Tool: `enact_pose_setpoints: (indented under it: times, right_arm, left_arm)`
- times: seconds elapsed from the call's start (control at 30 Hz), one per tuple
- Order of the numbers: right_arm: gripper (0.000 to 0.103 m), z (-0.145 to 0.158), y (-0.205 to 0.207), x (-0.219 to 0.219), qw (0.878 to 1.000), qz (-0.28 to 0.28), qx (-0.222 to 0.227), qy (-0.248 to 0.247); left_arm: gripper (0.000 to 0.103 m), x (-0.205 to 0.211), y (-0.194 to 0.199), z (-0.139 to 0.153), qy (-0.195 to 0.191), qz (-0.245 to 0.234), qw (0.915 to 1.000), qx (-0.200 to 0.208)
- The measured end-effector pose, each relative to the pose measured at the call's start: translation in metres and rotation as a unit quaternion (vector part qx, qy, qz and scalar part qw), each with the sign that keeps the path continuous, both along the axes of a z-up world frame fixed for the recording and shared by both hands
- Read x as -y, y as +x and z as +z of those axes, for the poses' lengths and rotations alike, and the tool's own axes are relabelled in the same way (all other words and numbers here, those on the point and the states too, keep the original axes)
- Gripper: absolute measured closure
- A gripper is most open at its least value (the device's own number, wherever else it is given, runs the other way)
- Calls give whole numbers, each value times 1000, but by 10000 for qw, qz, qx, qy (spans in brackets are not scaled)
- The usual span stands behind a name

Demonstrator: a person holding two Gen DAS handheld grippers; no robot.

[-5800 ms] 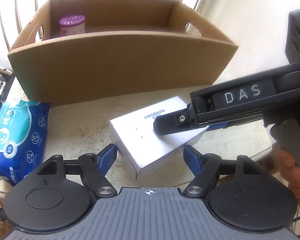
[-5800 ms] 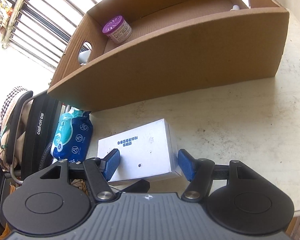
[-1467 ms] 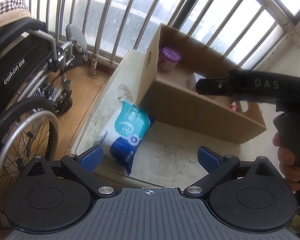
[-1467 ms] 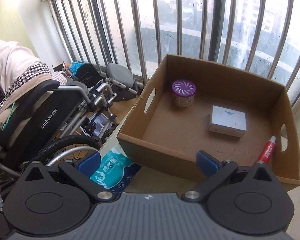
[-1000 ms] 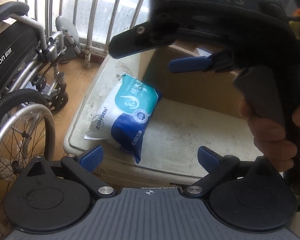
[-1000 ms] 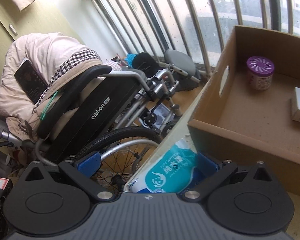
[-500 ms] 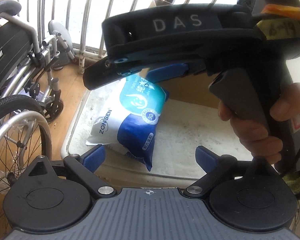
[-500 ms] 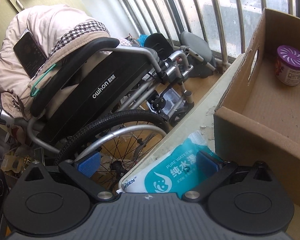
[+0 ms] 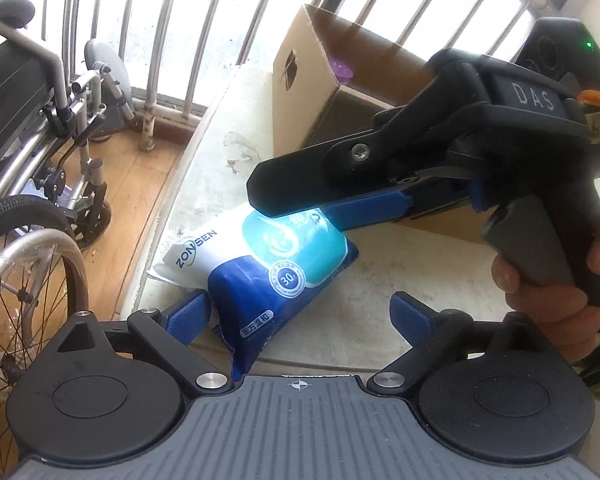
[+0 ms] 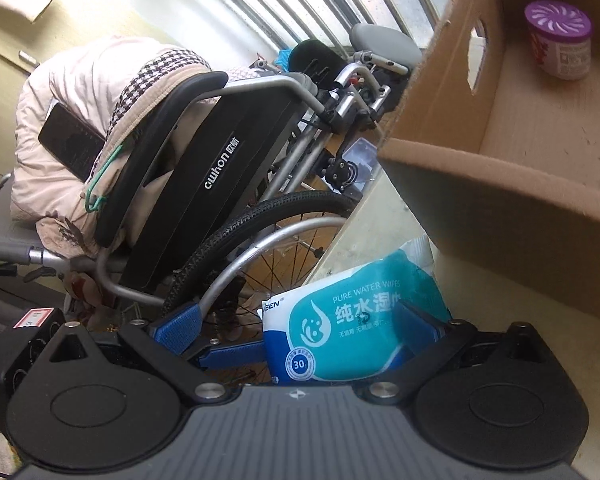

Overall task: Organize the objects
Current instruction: 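Lower the open right gripper around the wet-wipes pack on the table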

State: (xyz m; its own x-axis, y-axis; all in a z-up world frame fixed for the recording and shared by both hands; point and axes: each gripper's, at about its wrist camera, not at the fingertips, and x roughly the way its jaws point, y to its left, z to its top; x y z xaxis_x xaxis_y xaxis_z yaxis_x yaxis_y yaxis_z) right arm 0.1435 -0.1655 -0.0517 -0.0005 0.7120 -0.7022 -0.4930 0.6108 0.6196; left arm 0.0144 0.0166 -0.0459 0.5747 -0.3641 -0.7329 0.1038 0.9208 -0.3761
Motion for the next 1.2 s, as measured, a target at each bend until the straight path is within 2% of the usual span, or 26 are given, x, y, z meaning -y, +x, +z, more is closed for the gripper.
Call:
enact_pose_setpoints:
  times: [0.1, 0.2, 0.5, 0.67, 0.83, 0.97, 1.2]
  right_arm:
    - [0, -4, 1, 11, 9992, -234, -281, 164]
    - [0, -7, 2, 23, 9977, -418, -453, 269]
    - [0, -10, -2, 81, 9920, -1084, -648, 55]
    - [0, -18, -8, 121, 9809, -1711, -919, -54]
    - [0, -19, -10, 151, 9661, -2367, -1027, 94]
    - [0, -27, -9, 171, 9516, -2863, -1117, 91]
    - [0, -49, -4, 174, 9460, -2953, -1333, 121]
  left_arm:
    - [6, 6, 1, 3, 179, -186, 9997, 33]
    - [6, 14, 4, 3, 197, -325, 9993, 30]
    - [4, 55, 19, 2, -14, -1086, 9940, 154]
    - [4, 71, 29, -3, -175, -1476, 9889, 36]
    - [4, 64, 25, -1, -217, -1428, 9895, -13]
    - [4, 57, 27, -9, -301, -1255, 9914, -236]
    - [2, 48, 32, -24, -623, -996, 9924, -363]
